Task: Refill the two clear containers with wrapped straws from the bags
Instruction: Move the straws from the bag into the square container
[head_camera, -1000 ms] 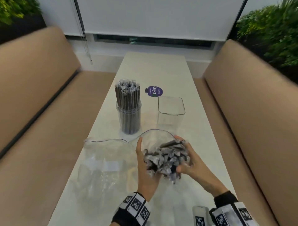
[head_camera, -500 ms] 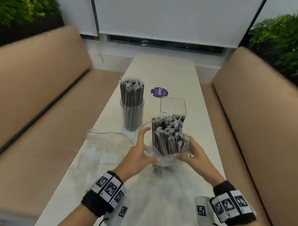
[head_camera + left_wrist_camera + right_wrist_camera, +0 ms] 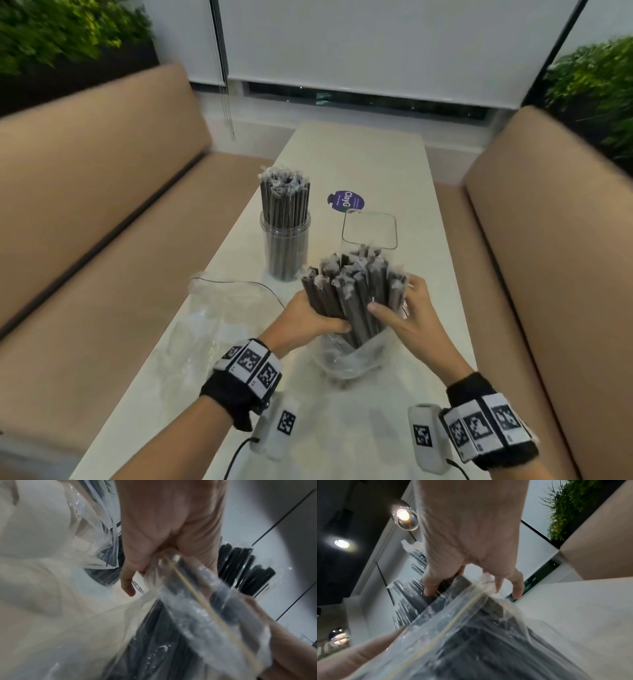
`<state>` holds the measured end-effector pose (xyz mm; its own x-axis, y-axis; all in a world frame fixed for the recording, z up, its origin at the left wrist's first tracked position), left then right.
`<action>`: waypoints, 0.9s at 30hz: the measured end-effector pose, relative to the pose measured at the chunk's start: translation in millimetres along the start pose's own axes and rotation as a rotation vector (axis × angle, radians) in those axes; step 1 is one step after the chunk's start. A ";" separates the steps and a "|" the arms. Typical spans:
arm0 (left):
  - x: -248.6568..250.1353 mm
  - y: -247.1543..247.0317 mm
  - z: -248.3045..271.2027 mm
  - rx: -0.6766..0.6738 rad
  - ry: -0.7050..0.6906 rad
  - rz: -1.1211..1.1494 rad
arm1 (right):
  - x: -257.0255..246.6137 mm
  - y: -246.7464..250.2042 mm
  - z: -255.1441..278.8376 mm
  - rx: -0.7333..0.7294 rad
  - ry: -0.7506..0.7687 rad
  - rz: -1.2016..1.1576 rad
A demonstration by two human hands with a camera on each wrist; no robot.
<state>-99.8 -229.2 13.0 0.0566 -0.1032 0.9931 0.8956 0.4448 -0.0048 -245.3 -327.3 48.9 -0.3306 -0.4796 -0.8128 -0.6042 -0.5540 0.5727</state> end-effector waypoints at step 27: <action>-21.9 -16.2 7.5 -0.006 0.090 0.084 | -10.2 37.1 -9.9 0.490 -0.041 -0.377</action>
<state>-118.9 -227.5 -7.8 0.1704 -0.1454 0.9746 0.8888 0.4497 -0.0883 -257.2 -349.7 79.5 -0.0516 -0.2798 -0.9587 -0.9445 -0.2982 0.1378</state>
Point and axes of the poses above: each hand's wrist, its own z-axis away from the middle knuckle, its own y-axis out of the back of the hand, x = y × z, the point moved 7 cm from there along -z, towards the middle knuckle, and after that the axes turned 10 degrees about z, right-handed, at the moved point
